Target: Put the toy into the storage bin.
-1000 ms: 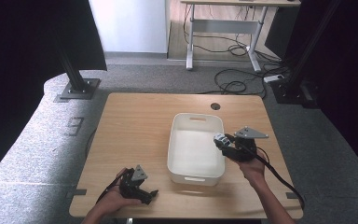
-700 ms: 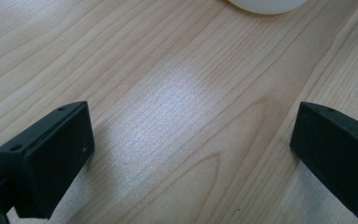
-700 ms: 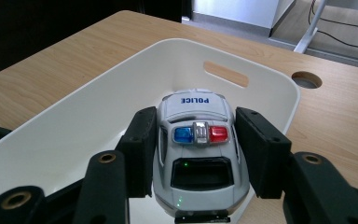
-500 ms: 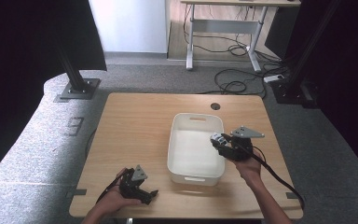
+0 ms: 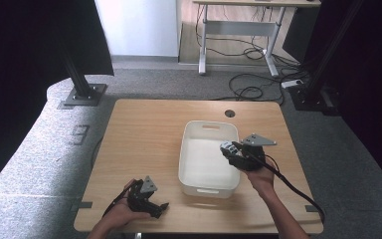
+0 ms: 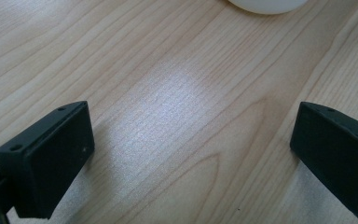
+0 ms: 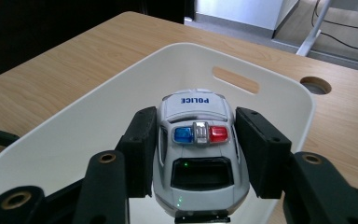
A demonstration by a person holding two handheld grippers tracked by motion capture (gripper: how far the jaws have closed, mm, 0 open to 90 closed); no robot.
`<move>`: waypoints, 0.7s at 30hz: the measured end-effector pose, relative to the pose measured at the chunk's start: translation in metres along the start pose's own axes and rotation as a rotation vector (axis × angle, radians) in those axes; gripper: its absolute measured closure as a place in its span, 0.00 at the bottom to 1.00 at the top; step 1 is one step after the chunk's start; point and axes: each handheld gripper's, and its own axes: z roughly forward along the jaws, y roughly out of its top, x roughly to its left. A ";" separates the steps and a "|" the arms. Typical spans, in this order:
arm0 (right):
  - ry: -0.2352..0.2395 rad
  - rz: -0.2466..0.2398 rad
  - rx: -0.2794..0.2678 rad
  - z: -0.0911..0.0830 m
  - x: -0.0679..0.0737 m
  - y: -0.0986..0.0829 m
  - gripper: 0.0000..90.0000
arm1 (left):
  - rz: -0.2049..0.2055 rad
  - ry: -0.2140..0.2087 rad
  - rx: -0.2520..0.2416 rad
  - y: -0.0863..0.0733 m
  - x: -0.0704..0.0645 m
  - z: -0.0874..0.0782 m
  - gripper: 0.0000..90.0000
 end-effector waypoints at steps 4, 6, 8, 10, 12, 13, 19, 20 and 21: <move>0.007 0.010 0.005 0.005 0.002 0.000 0.56 | 0.001 -0.001 0.000 0.000 0.000 0.000 0.00; 0.004 0.011 0.010 0.008 0.004 0.001 0.56 | 0.001 -0.001 0.000 0.000 0.000 0.000 0.00; 0.012 0.007 0.010 0.011 0.008 0.004 0.56 | 0.000 -0.001 0.001 0.000 0.000 0.000 0.00; 0.019 0.002 0.007 0.013 0.011 0.006 0.56 | 0.000 0.000 0.001 0.000 0.000 0.000 0.00; 0.019 -0.004 0.010 0.016 0.014 0.009 0.56 | 0.000 -0.001 0.001 0.000 0.000 0.000 0.00; 0.019 -0.006 0.009 0.017 0.016 0.011 0.56 | 0.000 -0.001 0.000 0.000 0.000 0.000 0.00; 0.032 -0.020 0.013 0.024 0.027 0.016 0.56 | 0.000 0.000 0.002 0.000 0.000 0.000 0.00; 0.032 -0.024 0.016 0.025 0.029 0.017 0.56 | 0.000 0.000 0.002 0.000 0.000 0.000 0.00; 0.035 -0.024 0.015 0.026 0.030 0.017 0.56 | 0.000 0.000 0.002 0.000 0.000 0.000 0.00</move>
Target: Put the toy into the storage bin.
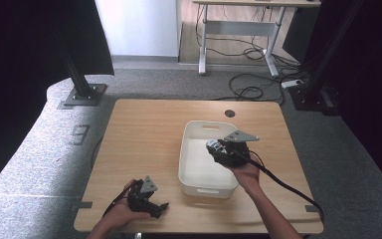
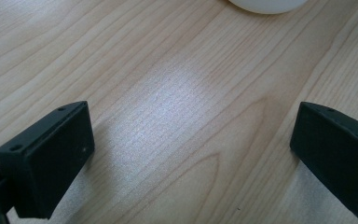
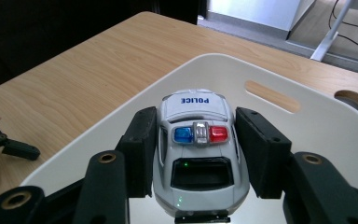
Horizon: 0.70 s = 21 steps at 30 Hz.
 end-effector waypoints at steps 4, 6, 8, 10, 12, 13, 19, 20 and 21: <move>0.003 -0.001 0.005 0.004 0.004 0.001 0.56 | 0.000 0.000 0.000 0.000 0.000 0.000 0.00; 0.008 -0.003 0.008 0.005 0.006 0.002 0.56 | 0.001 0.000 0.000 0.000 0.000 0.000 0.00; 0.009 -0.009 0.009 0.007 0.007 0.003 0.56 | 0.001 0.000 0.000 0.000 0.000 0.000 0.00; 0.009 -0.014 0.012 0.007 0.009 0.004 0.56 | 0.000 0.001 -0.001 0.000 0.000 0.000 0.00; 0.018 -0.005 0.007 0.009 0.010 0.005 0.56 | -0.002 0.000 -0.002 0.000 0.000 0.000 0.00; 0.019 -0.002 0.006 0.009 0.010 0.005 0.56 | -0.002 0.000 -0.002 0.000 0.000 0.000 0.00; 0.024 0.005 0.019 0.015 0.011 0.003 0.56 | -0.002 -0.001 -0.003 0.000 0.000 0.000 0.00; 0.027 0.007 0.019 0.016 0.011 0.002 0.56 | -0.002 -0.001 -0.003 0.000 0.000 0.000 0.00; 0.030 0.011 0.021 0.017 0.012 0.002 0.56 | -0.002 -0.001 -0.002 0.000 0.000 0.000 0.00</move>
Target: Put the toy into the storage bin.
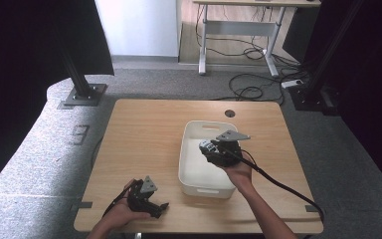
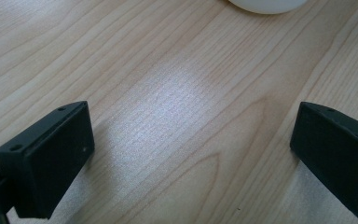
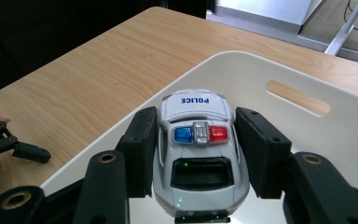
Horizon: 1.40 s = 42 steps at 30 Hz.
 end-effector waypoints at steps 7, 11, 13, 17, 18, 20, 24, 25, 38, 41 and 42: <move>0.000 -0.010 0.016 0.006 0.003 0.001 0.56 | 0.000 0.000 0.000 0.000 0.000 0.000 0.00; 0.011 -0.019 0.011 0.009 0.008 0.006 0.56 | 0.000 0.000 0.000 0.000 0.000 0.000 0.00; 0.025 -0.003 0.009 0.010 0.009 0.007 0.56 | 0.000 0.000 0.001 0.000 0.000 0.000 0.00; 0.020 0.002 0.025 0.016 0.009 0.006 0.56 | 0.001 0.000 0.000 0.000 0.000 0.000 0.00; 0.020 0.001 0.029 0.017 0.009 0.005 0.56 | 0.001 0.000 -0.001 0.000 0.000 0.000 0.00; 0.020 -0.012 0.039 0.020 0.011 0.005 0.56 | 0.001 0.000 -0.001 0.000 0.000 0.000 0.00; 0.020 -0.029 0.049 0.025 0.016 0.007 0.56 | 0.001 0.000 -0.001 0.000 0.000 0.000 0.00; 0.024 -0.025 0.044 0.026 0.017 0.008 0.56 | 0.001 0.000 0.000 0.000 0.000 0.000 0.00; 0.020 -0.017 0.074 0.037 0.015 0.006 0.56 | 0.001 0.000 0.000 0.000 0.000 0.000 0.00; 0.014 -0.049 0.083 0.039 0.021 0.009 0.56 | 0.001 0.000 0.000 0.000 0.000 0.000 0.00; 0.019 -0.053 0.083 0.040 0.023 0.011 0.56 | 0.001 0.000 0.000 0.000 0.000 0.000 0.00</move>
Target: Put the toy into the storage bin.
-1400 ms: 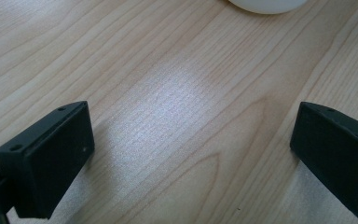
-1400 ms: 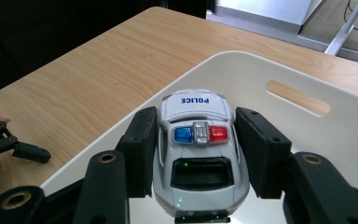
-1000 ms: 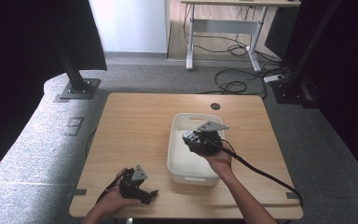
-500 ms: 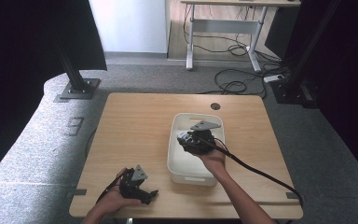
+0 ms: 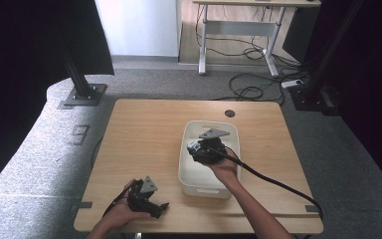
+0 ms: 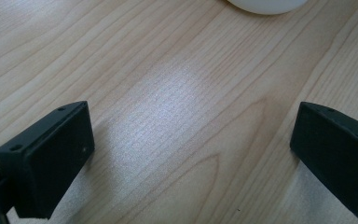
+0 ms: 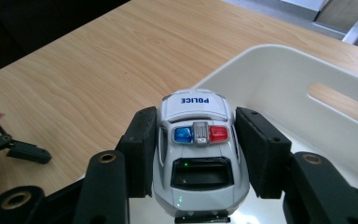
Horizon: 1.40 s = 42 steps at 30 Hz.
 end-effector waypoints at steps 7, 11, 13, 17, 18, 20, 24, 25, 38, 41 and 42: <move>-0.003 0.022 0.009 0.006 -0.002 0.002 0.56 | 0.001 -0.001 0.000 0.000 0.000 0.000 0.00; -0.003 0.020 0.021 0.012 -0.003 0.000 0.56 | 0.001 -0.001 0.001 0.000 0.000 0.000 0.00; -0.012 0.026 0.033 0.016 -0.004 0.000 0.56 | 0.000 -0.001 0.001 0.000 0.000 0.000 0.00; -0.026 0.024 0.057 0.023 -0.009 -0.001 0.56 | 0.002 0.000 0.001 0.000 0.000 0.000 0.00; -0.032 0.017 0.066 0.026 -0.010 -0.001 0.56 | 0.002 0.000 0.000 0.000 0.000 0.000 0.00; -0.039 0.011 0.083 0.030 -0.012 -0.001 0.56 | 0.002 -0.001 0.000 0.000 0.000 0.000 0.00; -0.036 0.038 0.095 0.038 -0.016 -0.001 0.56 | 0.001 -0.002 0.000 0.000 0.000 0.000 0.00; -0.040 0.040 0.100 0.040 -0.017 -0.002 0.56 | 0.002 -0.002 -0.001 0.000 0.000 0.000 0.00; -0.077 0.051 0.168 0.061 -0.020 -0.011 0.56 | 0.004 -0.002 -0.001 0.000 0.000 0.000 0.00; -0.080 0.061 0.170 0.062 -0.022 -0.010 0.56 | 0.004 -0.003 -0.001 0.000 0.000 0.000 0.00; -0.079 0.061 0.168 0.062 -0.023 -0.009 0.56 | 0.004 -0.002 -0.001 0.000 0.000 0.000 0.00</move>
